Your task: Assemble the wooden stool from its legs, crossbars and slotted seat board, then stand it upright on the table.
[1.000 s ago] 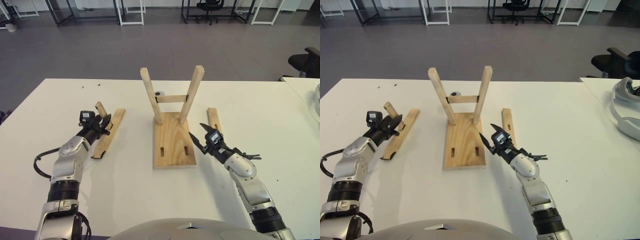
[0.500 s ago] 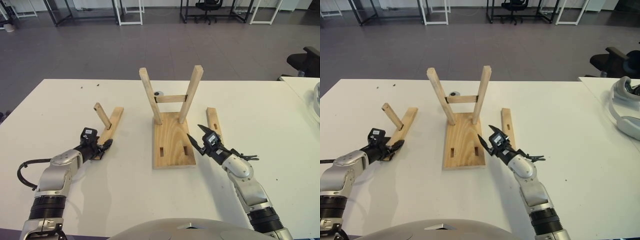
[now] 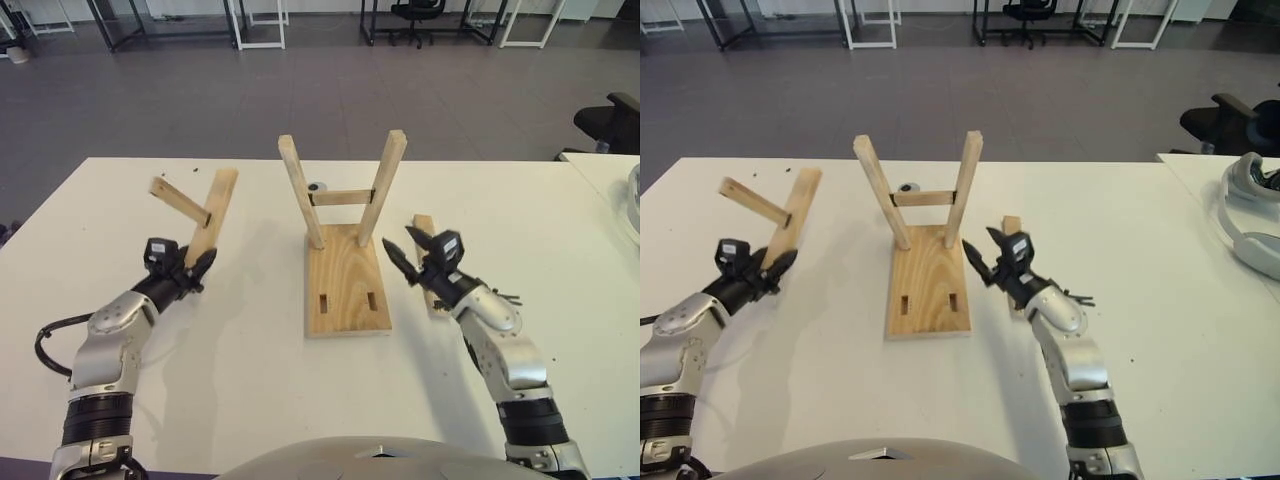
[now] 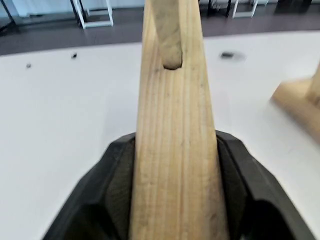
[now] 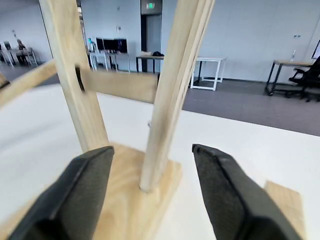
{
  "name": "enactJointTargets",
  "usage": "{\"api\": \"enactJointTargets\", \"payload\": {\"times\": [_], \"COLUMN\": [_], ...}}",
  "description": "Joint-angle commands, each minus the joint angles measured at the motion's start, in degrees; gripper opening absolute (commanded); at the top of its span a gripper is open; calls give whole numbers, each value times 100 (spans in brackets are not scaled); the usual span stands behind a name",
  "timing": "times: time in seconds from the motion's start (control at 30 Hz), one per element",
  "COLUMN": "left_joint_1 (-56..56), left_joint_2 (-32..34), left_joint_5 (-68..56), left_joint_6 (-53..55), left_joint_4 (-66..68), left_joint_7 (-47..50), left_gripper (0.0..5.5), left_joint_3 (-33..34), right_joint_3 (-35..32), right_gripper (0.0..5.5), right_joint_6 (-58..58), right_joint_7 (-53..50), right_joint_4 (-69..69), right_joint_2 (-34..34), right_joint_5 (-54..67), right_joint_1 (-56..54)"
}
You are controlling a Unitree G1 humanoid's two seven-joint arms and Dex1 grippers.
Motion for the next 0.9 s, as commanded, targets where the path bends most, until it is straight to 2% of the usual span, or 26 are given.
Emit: {"api": "enactJointTargets", "payload": {"times": [0.03,0.13,0.23,0.5,0.63,0.77,0.9], "left_joint_1": [-534,-1005,-1271,-1193,-1079,-911,-756], "left_joint_2": [318,670,708,708,714,629,603], "left_joint_5": [-834,-1194,-1159,-416,-112,159,379], "left_joint_6": [240,681,946,742,578,451,307], "left_joint_4": [-1254,-1968,-2389,-2796,-2791,-2866,-2866], "left_joint_7": [-256,-256,-214,-379,-465,-500,-619], "left_gripper": [203,203,203,203,203,203,203], "left_joint_3": [350,220,-296,-1439,-1592,-1837,-2123], "right_joint_3": [-771,-986,-949,-1099,-1237,-1234,-1198], "right_gripper": [294,294,294,294,224,120,108], "right_joint_6": [1366,2030,2415,2755,2783,2683,2545], "right_joint_7": [-547,-1249,-1832,-3036,-3784,-4317,-4452], "right_joint_4": [-614,-473,-182,-49,-236,-528,-756], "right_joint_2": [172,424,679,1308,1415,1438,1319], "right_joint_5": [2066,3198,3635,4715,5396,5877,5949], "right_joint_1": [-1632,-2902,-3636,-3639,-3218,-2701,-2378]}}
